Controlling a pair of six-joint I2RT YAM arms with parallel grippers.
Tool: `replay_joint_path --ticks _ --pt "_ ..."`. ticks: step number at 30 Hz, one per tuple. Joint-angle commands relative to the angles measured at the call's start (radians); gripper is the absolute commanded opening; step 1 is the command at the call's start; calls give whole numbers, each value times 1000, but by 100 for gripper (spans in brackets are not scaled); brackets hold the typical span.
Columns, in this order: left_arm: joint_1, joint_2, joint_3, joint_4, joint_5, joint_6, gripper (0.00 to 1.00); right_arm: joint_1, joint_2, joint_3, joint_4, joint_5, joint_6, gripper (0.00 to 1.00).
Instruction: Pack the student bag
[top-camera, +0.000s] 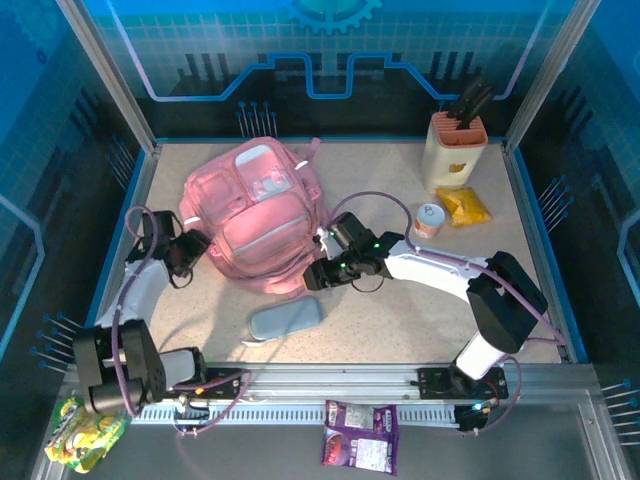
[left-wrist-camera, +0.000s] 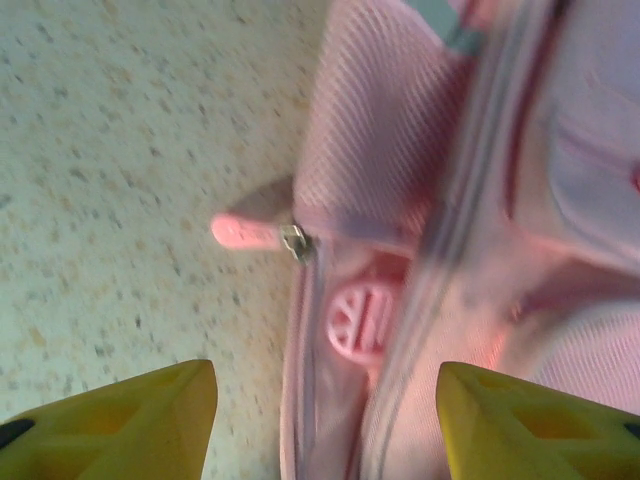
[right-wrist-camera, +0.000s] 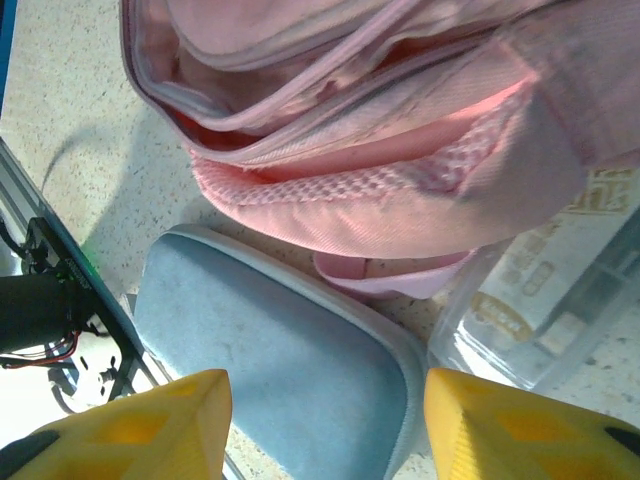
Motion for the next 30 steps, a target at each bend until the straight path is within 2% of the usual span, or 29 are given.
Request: replay_joint_path --ticks 1,4,9,11,17,19,24,30 --pt "64 75 27 134 68 -29 59 18 27 -6 47 12 42 54" --pt "107 173 70 183 118 -36 56 29 47 3 59 24 57 54" --pt "114 308 112 291 175 -43 52 33 88 27 66 45 65 54" --pt "112 371 132 315 192 -51 44 31 102 43 69 56 60 54" --pt "114 493 143 408 261 -74 29 24 154 98 69 93 29 55" --pt "112 495 131 428 271 -80 16 16 175 126 66 107 15 55" --pt "100 459 99 447 297 -99 0 -23 238 203 84 146 -39 55" --pt "76 360 51 455 325 -152 0 -113 360 372 70 196 -128 57"
